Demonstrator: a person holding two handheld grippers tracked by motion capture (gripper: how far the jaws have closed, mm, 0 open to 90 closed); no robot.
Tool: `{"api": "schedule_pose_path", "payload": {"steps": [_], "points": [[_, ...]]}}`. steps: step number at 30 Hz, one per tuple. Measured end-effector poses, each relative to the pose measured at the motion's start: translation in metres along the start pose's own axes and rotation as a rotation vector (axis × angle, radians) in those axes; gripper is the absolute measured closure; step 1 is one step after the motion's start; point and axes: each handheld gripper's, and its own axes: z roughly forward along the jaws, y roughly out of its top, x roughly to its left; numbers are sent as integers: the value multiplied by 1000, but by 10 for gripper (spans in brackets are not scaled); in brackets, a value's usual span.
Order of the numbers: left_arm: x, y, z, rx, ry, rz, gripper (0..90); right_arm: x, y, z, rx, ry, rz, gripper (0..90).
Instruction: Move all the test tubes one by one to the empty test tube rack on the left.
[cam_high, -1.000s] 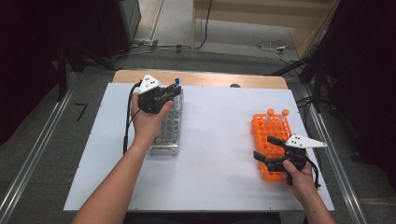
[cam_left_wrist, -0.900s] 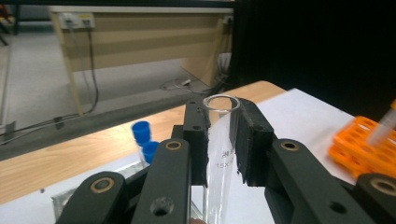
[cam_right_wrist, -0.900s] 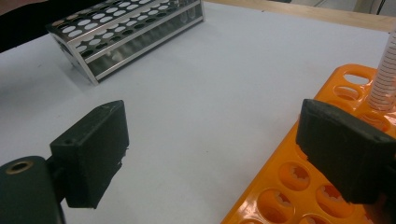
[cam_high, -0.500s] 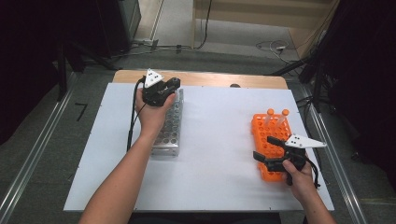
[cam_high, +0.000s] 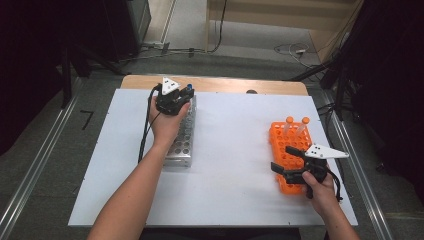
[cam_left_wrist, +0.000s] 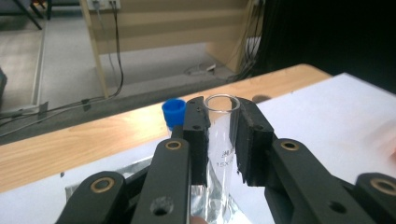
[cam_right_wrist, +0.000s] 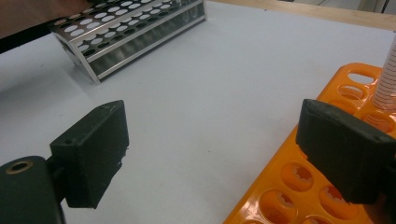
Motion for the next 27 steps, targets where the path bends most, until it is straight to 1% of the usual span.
{"api": "schedule_pose_path", "payload": {"steps": [2,5,13,17,21,25,27], "points": [[-3,-2,1,28,18,5,761,0,0,0,-2,1,3,81],[-4,-4,3,73,32,13,760,-1,0,0,-2,3,2,81],[-4,-4,4,120,36,-13,761,-2,0,0,-1,2,13,81],[0,-4,5,155,17,-51,759,0,0,1,2,-1,-1,81],[2,-4,7,183,3,-64,756,-1,0,1,6,-6,9,81],[4,-4,6,196,-10,-77,748,-1,0,2,10,-7,9,81],[5,-4,6,200,-16,-91,733,-1,1,2,13,-10,9,81]]}}
